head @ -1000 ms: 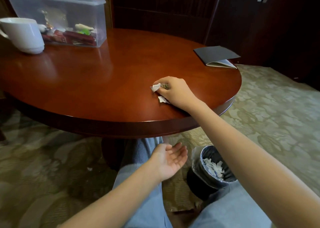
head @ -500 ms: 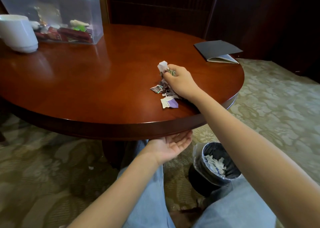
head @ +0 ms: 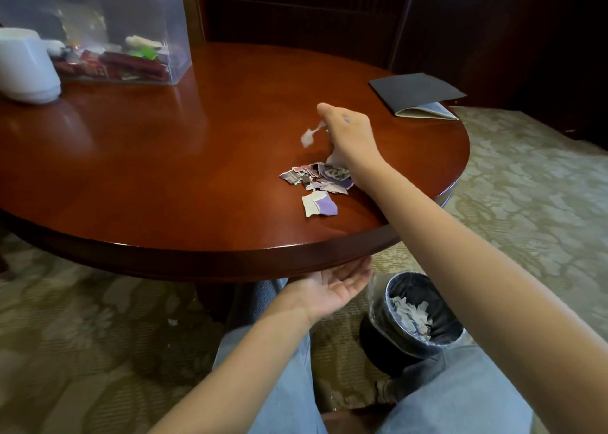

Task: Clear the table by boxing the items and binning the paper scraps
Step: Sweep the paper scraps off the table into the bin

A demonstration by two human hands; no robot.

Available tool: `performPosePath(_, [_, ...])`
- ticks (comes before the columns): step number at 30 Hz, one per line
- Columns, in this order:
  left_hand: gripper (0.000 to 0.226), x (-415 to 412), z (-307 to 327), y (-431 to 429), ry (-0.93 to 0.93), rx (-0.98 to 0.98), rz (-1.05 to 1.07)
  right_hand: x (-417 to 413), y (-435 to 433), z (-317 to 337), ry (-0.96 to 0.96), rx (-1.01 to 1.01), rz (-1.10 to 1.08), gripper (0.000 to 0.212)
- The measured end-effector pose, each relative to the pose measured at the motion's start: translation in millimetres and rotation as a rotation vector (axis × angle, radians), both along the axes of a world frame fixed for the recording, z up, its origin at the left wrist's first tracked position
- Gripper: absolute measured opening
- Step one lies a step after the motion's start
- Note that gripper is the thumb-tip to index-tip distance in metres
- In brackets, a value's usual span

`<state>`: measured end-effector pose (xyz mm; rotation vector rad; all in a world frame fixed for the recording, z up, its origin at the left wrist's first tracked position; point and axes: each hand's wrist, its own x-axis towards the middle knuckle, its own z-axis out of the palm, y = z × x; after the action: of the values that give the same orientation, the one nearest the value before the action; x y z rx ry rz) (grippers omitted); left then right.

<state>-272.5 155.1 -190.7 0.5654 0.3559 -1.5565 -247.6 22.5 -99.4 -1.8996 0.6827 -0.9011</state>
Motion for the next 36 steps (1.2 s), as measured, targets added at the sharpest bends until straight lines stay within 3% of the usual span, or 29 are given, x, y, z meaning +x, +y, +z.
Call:
performPosePath(6, [0.037, 3, 9, 9, 0.131, 0.017, 0.118, -15, -17, -1, -0.046, 0.119, -0.053, 0.04])
performPosePath(11, [0.036, 3, 12, 7, 0.13, 0.054, 0.137, -18, -19, -1, -0.066, 0.2, 0.028, 0.036])
performPosePath(15, [0.035, 3, 16, 6, 0.129, 0.068, 0.156, -24, -19, -4, -0.021, 0.119, 0.114, 0.031])
performPosePath(18, [0.034, 2, 18, 7, 0.138, 0.069, 0.176, -20, -19, -11, 0.112, -0.078, 0.077, 0.027])
performPosePath(21, [0.033, 2, 17, 9, 0.146, 0.068, 0.181, -15, -13, -9, 0.214, -0.141, 0.1, 0.021])
performPosePath(24, [0.033, 4, 15, 10, 0.132, 0.064, 0.183, -10, -7, -2, 0.221, -0.195, 0.043, 0.048])
performPosePath(27, [0.034, 4, 14, 10, 0.141, 0.065, 0.191, -4, -11, 0, 0.195, -0.155, -0.089, 0.057])
performPosePath(31, [0.035, 4, 15, 8, 0.151, 0.077, 0.204, -2, -20, -4, 0.187, -0.127, -0.177, 0.042])
performPosePath(36, [0.035, 4, 17, 9, 0.169, 0.076, 0.216, -5, -20, -6, 0.22, -0.155, -0.094, 0.033])
